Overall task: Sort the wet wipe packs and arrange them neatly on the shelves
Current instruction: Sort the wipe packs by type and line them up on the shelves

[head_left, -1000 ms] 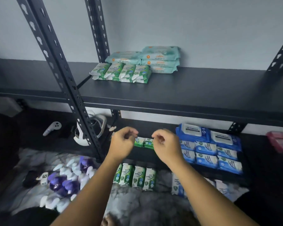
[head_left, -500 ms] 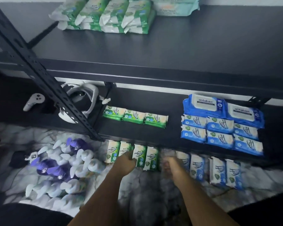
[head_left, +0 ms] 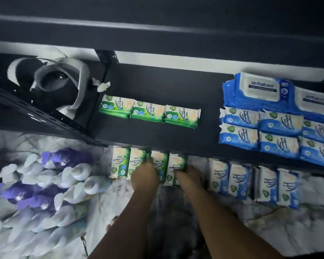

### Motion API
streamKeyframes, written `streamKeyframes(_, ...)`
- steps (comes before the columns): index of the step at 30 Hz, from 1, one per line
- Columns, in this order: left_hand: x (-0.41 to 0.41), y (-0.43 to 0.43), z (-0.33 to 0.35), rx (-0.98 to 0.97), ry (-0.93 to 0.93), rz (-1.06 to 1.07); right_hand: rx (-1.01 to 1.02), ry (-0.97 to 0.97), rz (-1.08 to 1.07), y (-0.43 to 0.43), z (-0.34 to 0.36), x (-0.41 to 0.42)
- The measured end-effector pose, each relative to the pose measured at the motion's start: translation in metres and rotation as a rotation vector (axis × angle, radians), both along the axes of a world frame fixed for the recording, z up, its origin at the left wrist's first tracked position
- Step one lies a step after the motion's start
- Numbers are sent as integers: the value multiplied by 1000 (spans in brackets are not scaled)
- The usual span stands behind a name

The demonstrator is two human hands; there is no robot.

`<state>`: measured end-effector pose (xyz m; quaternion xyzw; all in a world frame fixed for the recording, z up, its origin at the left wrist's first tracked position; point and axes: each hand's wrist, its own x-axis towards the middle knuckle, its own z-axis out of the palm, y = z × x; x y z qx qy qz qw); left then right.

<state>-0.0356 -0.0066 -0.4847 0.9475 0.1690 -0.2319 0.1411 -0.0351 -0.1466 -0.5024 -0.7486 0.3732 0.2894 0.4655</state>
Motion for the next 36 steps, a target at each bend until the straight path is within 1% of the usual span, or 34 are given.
streamKeyframes(2, 1, -3, -3, 3, 14, -7, -9, 17, -15, 1, -8, 4)
streamKeyframes(4, 2, -5, -6, -30, 27, 53, -4, 36, -25, -2, -12, 7)
streamKeyframes(6, 3, -7, -10, -103, 43, 158, 9, 60, -23, -5, -12, 9)
streamKeyframes(10, 4, -13, -14, -264, 58, 294, 14, 16, -113, -12, -14, 5)
streamKeyframes(13, 3, -19, -15, -335, 116, 295, -30, -21, -115, -18, -13, -2)
streamKeyframes(16, -2, -22, -11, -373, 213, 270, -47, 5, -99, -27, -11, -11)
streamKeyframes(18, -9, -20, -11, -393, 230, 268, -54, 6, -102, -32, -7, -19)
streamKeyframes(22, -22, -17, 8, -461, 160, 284, 2, -42, -166, -40, 18, -35)
streamKeyframes(25, -28, -17, 28, -474, 142, 297, 54, -110, -206, -42, 47, -43)
streamKeyframes(27, -30, -17, 42, -561, 104, 341, 84, -140, -242, -42, 69, -49)
streamKeyframes(28, -31, -19, 57, -607, 74, 355, 101, -148, -249, -41, 82, -51)
streamKeyframes(31, -37, -23, 97, -743, 8, 414, 125, -259, -258, -43, 123, -61)
streamKeyframes(34, -50, -24, 134, -808, -100, 443, 160, -360, -277, -47, 168, -72)
streamKeyframes(36, -65, -28, 178, -841, -194, 451, 208, -422, -284, -52, 198, -80)
